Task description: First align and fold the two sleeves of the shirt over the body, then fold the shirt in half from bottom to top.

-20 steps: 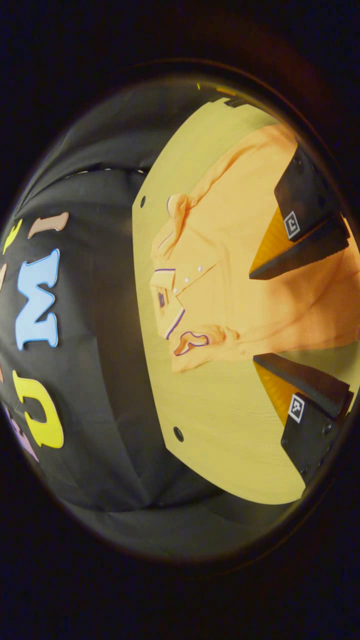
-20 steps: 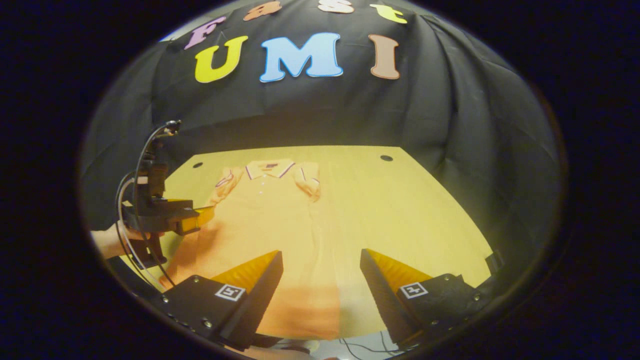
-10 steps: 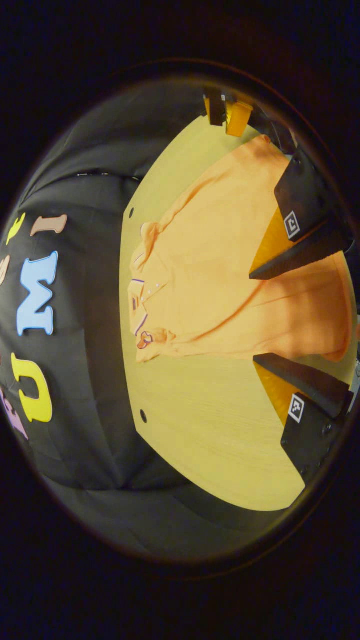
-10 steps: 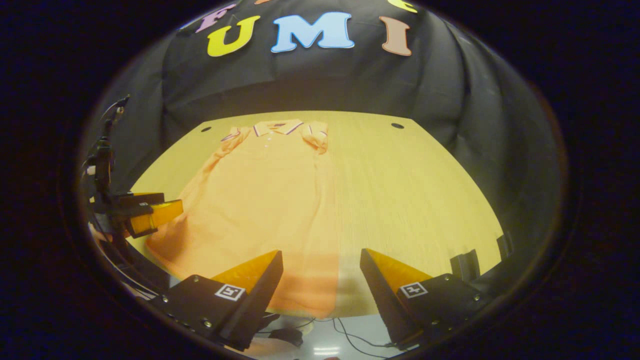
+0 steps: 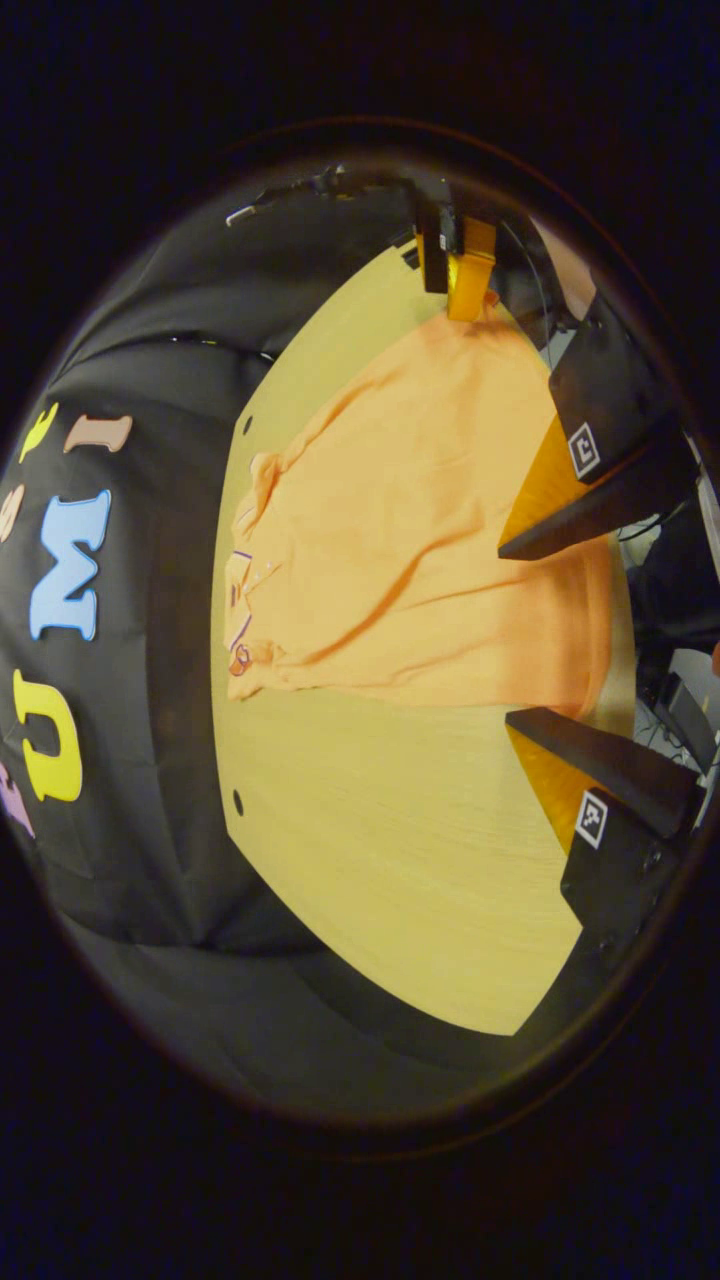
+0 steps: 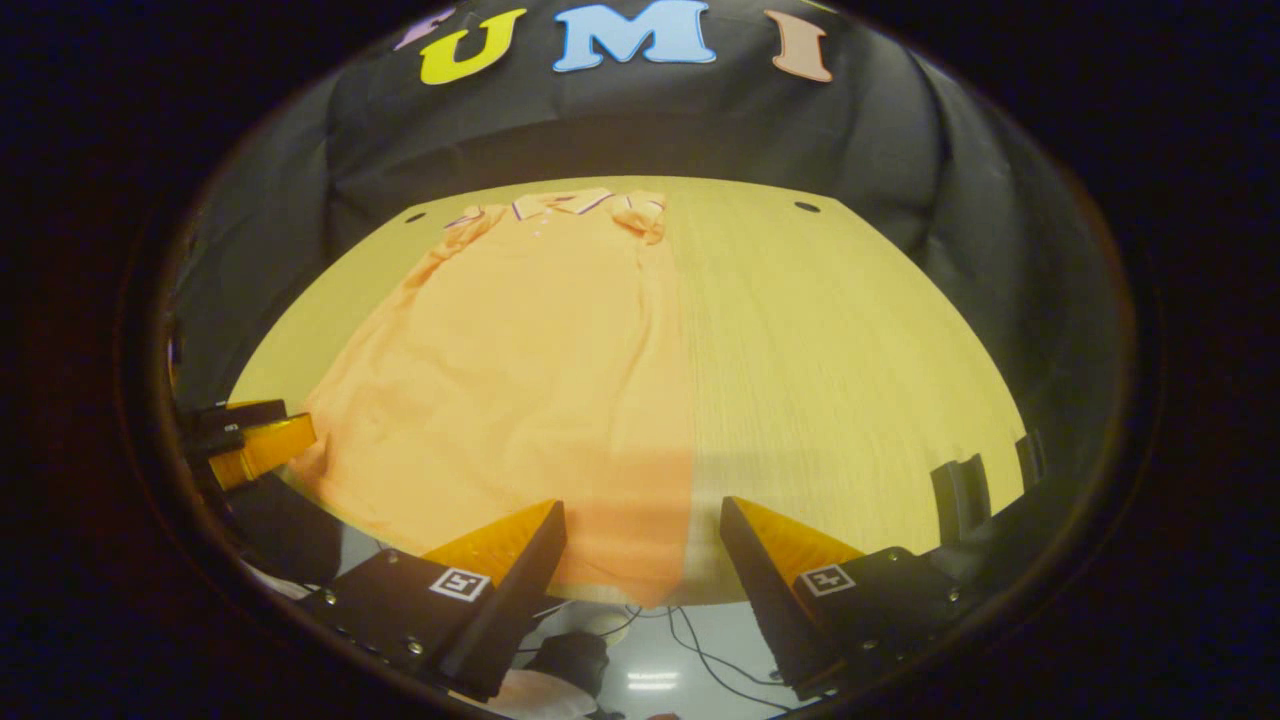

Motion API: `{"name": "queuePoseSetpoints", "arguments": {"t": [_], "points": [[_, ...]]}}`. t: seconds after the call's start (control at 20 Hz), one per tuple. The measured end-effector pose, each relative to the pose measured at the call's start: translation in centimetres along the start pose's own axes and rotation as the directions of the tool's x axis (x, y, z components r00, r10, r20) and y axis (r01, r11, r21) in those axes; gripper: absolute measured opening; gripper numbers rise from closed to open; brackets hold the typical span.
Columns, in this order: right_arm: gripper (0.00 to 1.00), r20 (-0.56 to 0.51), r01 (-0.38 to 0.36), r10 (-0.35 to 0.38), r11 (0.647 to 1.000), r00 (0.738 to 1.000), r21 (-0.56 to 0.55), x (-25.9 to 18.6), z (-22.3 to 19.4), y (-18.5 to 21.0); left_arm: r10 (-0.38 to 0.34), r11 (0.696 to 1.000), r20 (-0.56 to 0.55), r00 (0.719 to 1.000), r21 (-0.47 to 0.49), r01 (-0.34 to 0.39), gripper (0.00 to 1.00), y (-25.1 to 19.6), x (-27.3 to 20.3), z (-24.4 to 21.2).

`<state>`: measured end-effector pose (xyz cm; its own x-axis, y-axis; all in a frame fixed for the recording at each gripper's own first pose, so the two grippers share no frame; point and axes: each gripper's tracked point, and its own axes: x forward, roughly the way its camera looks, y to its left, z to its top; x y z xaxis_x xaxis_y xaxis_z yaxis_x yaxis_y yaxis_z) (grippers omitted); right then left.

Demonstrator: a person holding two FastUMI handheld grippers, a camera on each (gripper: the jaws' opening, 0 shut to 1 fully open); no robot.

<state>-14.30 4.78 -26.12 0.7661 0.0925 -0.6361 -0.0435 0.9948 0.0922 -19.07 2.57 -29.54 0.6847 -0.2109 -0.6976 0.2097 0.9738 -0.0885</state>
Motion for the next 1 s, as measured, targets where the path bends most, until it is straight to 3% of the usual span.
{"name": "queuePoseSetpoints", "arguments": {"t": [0.45, 0.7, 0.75, 0.85, 0.9, 0.95, 1.0], "points": [[0.94, -0.002, 0.008, -0.008, 1.000, 1.000, -0.017, 0.6, -1.1, 0.3, 0.005, 1.000, -0.027, 1.000, 0.002, -0.005, 0.97, 1.2, 0.2, -2.5], [0.98, 0.011, -0.002, 0.003, 1.000, 1.000, -0.019, 0.7, -1.2, 0.4, 0.021, 0.998, -0.022, 1.000, 0.062, -0.020, 0.99, 0.6, 0.5, -3.1], [0.96, 0.013, -0.003, 0.004, 1.000, 1.000, -0.020, 0.6, -1.2, 0.4, 0.022, 0.998, -0.021, 1.000, 0.061, -0.021, 0.94, 0.2, 0.4, -3.0], [0.79, 0.020, -0.005, 0.005, 1.000, 1.000, -0.007, 0.7, -1.1, 0.1, 0.010, 0.998, -0.015, 1.000, 0.068, -0.009, 0.70, -0.5, 0.5, -3.2], [0.61, 0.025, -0.009, 0.009, 1.000, 1.000, 0.004, 0.8, -1.3, 0.2, 0.002, 0.997, -0.010, 1.000, 0.071, -0.002, 0.63, -1.0, 0.6, -3.1], [0.48, 0.026, -0.017, 0.017, 1.000, 1.000, -0.002, 0.8, -1.3, 0.3, 0.001, 0.997, -0.002, 1.000, 0.073, -0.001, 0.44, -1.5, 0.6, -3.2], [0.47, 0.031, -0.030, 0.030, 0.999, 0.999, -0.017, 0.9, -1.2, 0.4, 0.007, 0.997, 0.005, 1.000, 0.076, -0.007, 0.34, -1.7, 0.8, -3.1]]}}
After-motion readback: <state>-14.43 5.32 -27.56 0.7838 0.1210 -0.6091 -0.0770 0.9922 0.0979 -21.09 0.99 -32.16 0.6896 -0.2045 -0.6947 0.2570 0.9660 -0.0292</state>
